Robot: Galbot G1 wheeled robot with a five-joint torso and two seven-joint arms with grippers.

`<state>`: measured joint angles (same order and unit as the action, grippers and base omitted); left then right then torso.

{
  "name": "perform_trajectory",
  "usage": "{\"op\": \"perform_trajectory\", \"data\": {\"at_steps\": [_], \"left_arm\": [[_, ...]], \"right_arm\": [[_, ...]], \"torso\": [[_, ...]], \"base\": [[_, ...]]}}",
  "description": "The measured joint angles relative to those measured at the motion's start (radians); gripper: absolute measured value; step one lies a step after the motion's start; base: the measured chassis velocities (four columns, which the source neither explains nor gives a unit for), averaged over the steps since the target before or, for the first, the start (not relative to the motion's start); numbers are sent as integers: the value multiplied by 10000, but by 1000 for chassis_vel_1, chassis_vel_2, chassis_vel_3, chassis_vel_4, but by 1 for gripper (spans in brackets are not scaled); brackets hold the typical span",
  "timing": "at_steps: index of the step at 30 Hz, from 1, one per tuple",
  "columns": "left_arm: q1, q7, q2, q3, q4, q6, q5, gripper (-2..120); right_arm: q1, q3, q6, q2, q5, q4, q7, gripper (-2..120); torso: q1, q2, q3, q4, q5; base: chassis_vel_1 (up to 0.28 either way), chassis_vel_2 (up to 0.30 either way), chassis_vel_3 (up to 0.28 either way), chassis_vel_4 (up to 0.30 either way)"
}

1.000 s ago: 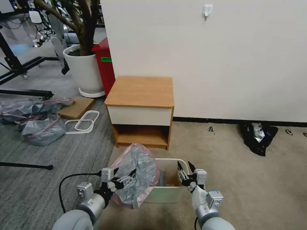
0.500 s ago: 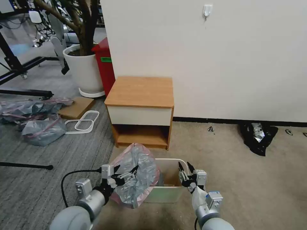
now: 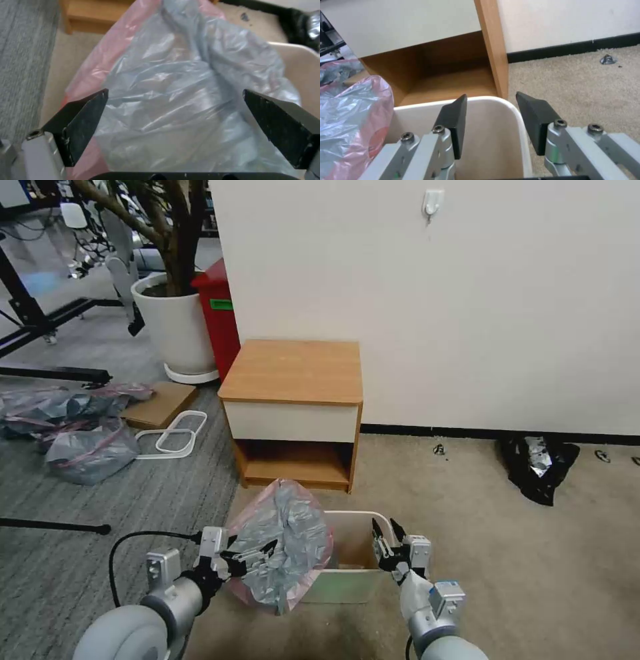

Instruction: Pick up the garbage bag from the table and place it over the trash can.

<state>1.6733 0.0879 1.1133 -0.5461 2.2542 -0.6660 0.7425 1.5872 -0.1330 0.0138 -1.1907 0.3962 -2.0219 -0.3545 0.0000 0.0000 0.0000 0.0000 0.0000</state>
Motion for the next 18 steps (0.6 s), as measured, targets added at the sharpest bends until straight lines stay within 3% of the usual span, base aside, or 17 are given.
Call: {"op": "perform_trajectory", "data": {"at_steps": [3,18], "left_arm": [[-122,361,17,184,-130,-63,8,100],[-657,872,-246,895,-847,229,-4,100]], "right_arm": [[18,-35,-24,27,-2,24,0,40],[47,-4,-104,-29,-132,231,6,39]], "torso": [[0,0,0,0,0],[0,0,0,0,0]], "base": [[0,0,0,0],[0,0,0,0]]}}
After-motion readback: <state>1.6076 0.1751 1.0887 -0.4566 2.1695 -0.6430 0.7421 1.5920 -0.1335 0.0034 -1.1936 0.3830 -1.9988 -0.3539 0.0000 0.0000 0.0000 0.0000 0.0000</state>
